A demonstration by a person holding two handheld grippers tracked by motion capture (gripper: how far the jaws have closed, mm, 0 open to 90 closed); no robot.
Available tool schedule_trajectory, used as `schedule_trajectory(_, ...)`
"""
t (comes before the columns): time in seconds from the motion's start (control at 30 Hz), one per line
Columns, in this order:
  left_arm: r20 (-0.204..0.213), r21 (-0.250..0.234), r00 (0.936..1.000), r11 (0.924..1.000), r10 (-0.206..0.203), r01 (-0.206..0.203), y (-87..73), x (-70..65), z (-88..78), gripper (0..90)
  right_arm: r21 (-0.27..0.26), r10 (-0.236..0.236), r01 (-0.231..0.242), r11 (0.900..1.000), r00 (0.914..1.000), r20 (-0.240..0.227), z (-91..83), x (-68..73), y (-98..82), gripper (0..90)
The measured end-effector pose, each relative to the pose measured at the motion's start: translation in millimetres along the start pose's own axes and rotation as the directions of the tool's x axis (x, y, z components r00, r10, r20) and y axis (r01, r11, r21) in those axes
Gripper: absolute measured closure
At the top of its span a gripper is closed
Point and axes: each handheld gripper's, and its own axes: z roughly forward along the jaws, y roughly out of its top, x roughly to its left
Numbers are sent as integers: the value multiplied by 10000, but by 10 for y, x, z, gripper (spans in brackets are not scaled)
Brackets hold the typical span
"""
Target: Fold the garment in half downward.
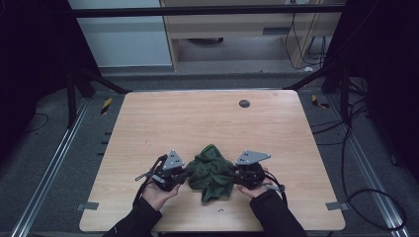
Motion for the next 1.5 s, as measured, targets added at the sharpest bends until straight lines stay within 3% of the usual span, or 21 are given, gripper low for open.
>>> schedule_trajectory(0.3, 383, 610, 9993, 9981, -31, 7, -185, -117, 65, 892, 570, 541, -535, 9969, 9985, -100, -36, 29, -181, 780)
schedule_trajectory(0.53, 425, 890, 9991, 9960, -47, 9, -265, -155, 64, 891, 1043, 879, -866, 9908, 9961, -73, -53, 40, -287, 775)
schedule_trajectory(0.83, 405, 1064, 9991, 9943, -102, 58, -315, -149, 104, 885, 1569, 1077, -1122, 9812, 9935, 365, 12, 16, -414, 760)
schedule_trajectory(0.93, 423, 826, 9990, 9965, -122, 87, -320, -139, 89, 865, 1516, 1092, -1136, 9819, 9933, 368, 9, 18, -411, 732)
schedule_trajectory(1.1, 356, 361, 9987, 9987, -367, 354, -271, -110, -14, 760, 1100, 1058, -1084, 9880, 9939, 298, -65, 30, -376, 615)
schedule_trajectory(1.33, 76, -178, 9983, 9982, -575, 576, -152, -13, -166, 705, 602, 1018, -1032, 9928, 9945, 248, -187, 37, -294, 569)
schedule_trajectory(1.5, -23, -190, 9988, 9986, -485, 485, -44, 43, -137, 689, 135, 1044, -1051, 9944, 9936, 435, -274, 1, -187, 563)
